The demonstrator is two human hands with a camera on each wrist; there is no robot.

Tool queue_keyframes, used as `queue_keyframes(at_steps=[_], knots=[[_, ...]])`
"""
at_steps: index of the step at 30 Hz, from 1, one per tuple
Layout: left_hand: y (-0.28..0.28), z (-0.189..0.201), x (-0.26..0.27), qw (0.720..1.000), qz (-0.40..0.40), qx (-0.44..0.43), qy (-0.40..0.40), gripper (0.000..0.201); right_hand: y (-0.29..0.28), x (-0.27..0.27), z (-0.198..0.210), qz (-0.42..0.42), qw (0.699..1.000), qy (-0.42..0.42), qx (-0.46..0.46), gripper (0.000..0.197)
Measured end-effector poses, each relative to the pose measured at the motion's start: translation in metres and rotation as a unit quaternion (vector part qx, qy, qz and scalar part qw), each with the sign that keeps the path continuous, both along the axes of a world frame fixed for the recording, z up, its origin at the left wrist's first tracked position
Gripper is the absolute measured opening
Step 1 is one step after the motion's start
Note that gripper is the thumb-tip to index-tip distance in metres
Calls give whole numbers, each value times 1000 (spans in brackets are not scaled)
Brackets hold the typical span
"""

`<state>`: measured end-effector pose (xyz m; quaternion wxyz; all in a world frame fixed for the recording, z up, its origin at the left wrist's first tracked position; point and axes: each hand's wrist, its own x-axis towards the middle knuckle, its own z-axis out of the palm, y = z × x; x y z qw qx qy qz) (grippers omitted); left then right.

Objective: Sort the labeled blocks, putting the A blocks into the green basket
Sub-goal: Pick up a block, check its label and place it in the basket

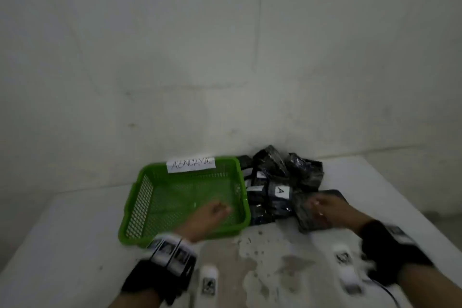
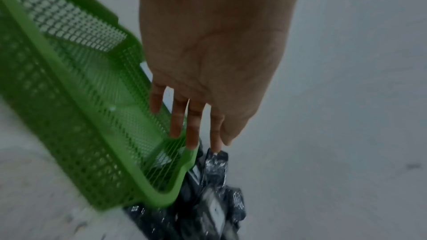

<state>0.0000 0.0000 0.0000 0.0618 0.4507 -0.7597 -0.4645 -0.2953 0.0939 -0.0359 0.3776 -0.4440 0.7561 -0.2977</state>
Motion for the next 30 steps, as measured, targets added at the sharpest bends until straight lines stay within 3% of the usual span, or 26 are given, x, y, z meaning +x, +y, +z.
queue_keyframes(at_steps=[4, 6, 10, 13, 16, 19, 22, 24, 27, 30], knots=[[-25, -38, -48, 996, 34, 3, -78, 29, -54, 28, -13, -11, 1000, 12, -16, 21], [-31, -57, -57, 988, 49, 5, -144, 36, -72, 33, -24, -29, 996, 85, -6, 9], [-33, -76, -55, 973, 0, 83, -216, 55, -90, 40, -32, -75, 966, 235, 76, 47], [-36, -77, -50, 966, -52, 88, -238, 59, -99, 41, -44, -122, 936, 281, 174, 73], [-38, -75, -49, 966, -84, 82, -232, 55, -107, 42, -53, -138, 928, 280, 202, 79], [-36, -70, -49, 972, -83, 78, -207, 49, -111, 40, -62, -186, 951, 203, 140, 83], [-36, -71, -47, 977, -75, 86, -183, 46, -110, 35, -75, -234, 972, -7, 0, 76], [-35, -69, -44, 979, -75, 86, -172, 47, -103, 37, -71, -276, 954, -90, -70, 64], [-34, -69, -41, 983, -61, 104, -137, 50, -87, 53, -54, -327, 914, -198, -136, 70], [-31, -67, -40, 986, 18, 164, -19, 50, -64, 78, -36, -259, 891, -339, -153, 64]])
